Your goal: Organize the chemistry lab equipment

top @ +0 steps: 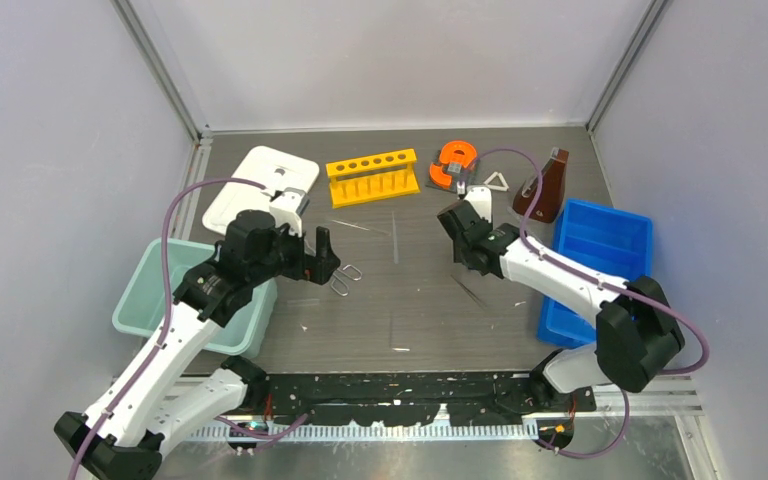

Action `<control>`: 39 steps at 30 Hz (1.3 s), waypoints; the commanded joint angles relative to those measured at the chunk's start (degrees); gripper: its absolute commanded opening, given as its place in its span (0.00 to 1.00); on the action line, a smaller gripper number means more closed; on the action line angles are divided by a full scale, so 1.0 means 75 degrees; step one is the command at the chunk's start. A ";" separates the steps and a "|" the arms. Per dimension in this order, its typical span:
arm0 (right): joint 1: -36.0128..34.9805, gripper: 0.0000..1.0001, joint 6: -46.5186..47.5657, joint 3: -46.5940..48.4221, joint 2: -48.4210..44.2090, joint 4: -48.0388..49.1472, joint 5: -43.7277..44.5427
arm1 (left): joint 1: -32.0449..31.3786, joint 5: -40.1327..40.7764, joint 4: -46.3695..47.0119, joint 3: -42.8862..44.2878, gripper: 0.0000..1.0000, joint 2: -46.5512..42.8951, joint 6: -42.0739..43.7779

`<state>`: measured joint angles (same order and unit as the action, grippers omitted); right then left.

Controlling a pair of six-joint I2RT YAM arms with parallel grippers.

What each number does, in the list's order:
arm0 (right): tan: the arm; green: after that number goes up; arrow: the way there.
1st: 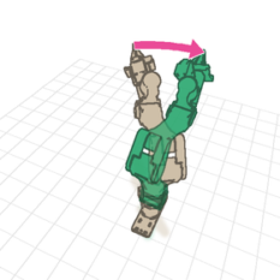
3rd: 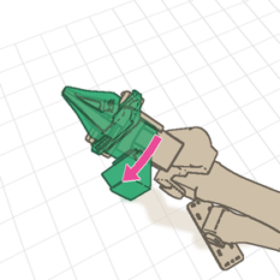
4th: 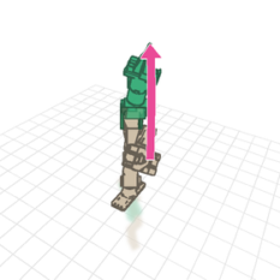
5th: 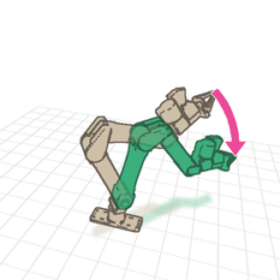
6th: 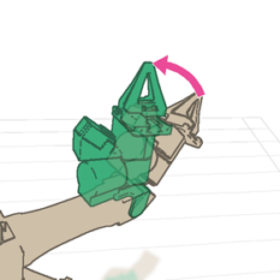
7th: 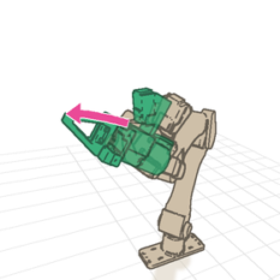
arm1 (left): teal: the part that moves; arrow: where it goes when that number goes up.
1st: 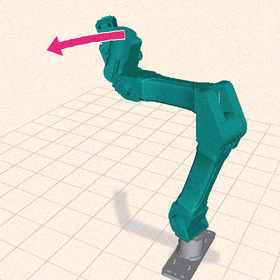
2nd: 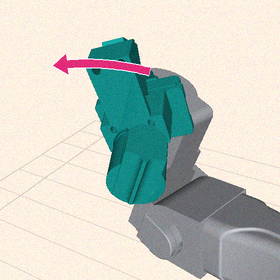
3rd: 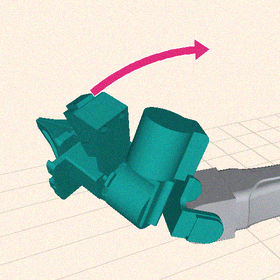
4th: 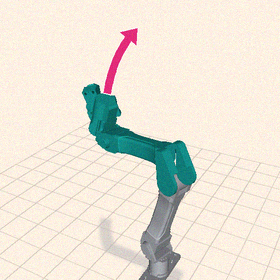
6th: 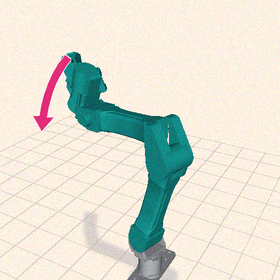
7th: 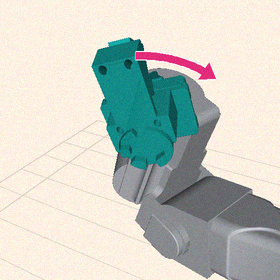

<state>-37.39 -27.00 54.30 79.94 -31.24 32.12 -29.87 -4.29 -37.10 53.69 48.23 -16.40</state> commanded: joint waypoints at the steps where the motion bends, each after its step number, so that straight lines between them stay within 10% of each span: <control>1: 0.0420 0.41 0.0161 0.0197 0.0251 0.0711 -0.0395 | 0.0010 0.0209 0.0165 0.0036 1.00 -0.0103 0.0125; 27: 0.0860 0.34 0.0477 0.0065 0.1152 0.0958 -0.0752 | 0.0010 0.0253 0.0123 0.0022 1.00 -0.0079 0.0139; 39: 0.0860 0.05 0.0511 0.0158 0.1013 0.0915 -0.0743 | 0.0010 0.0269 0.0119 0.0025 1.00 -0.0053 0.0148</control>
<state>-31.09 -22.76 54.30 89.10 -25.12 26.22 -29.87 -3.01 -37.15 53.69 48.23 -16.05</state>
